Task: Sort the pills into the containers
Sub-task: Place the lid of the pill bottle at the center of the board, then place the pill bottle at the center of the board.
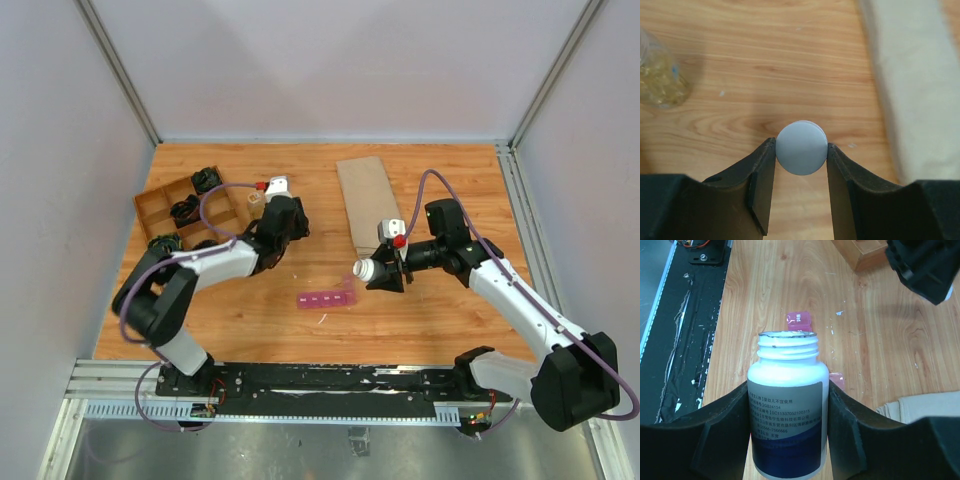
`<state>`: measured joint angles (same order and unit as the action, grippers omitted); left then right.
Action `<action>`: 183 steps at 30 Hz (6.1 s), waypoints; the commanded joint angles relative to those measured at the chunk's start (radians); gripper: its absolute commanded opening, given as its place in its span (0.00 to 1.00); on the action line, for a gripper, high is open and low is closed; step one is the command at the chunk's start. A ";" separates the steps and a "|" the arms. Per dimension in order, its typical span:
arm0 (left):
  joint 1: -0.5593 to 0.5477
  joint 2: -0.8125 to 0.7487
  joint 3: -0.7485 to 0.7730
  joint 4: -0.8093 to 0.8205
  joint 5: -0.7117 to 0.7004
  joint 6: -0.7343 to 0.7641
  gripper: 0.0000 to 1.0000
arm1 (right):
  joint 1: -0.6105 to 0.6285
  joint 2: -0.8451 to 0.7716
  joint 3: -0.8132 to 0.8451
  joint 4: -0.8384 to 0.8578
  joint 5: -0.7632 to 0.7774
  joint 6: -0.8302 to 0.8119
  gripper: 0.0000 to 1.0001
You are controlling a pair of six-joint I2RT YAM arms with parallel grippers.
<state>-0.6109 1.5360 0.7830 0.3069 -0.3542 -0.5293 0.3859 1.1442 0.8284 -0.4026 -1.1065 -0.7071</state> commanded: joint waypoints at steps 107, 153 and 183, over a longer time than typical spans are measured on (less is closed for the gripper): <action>-0.644 -0.020 -0.104 0.786 -0.323 -0.280 0.84 | -0.165 -0.166 -0.138 0.518 -0.133 0.600 0.04; -0.624 -0.144 -0.333 0.788 0.408 0.570 0.07 | -0.420 -0.298 0.098 -0.089 0.215 0.153 0.99; -0.579 0.357 -0.241 1.076 0.519 0.588 0.67 | -0.430 -0.233 -0.015 0.081 0.177 0.296 0.99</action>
<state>-1.1927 1.8881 0.5541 1.2751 0.1993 0.0738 -0.0254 0.9146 0.8234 -0.3405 -0.8829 -0.4191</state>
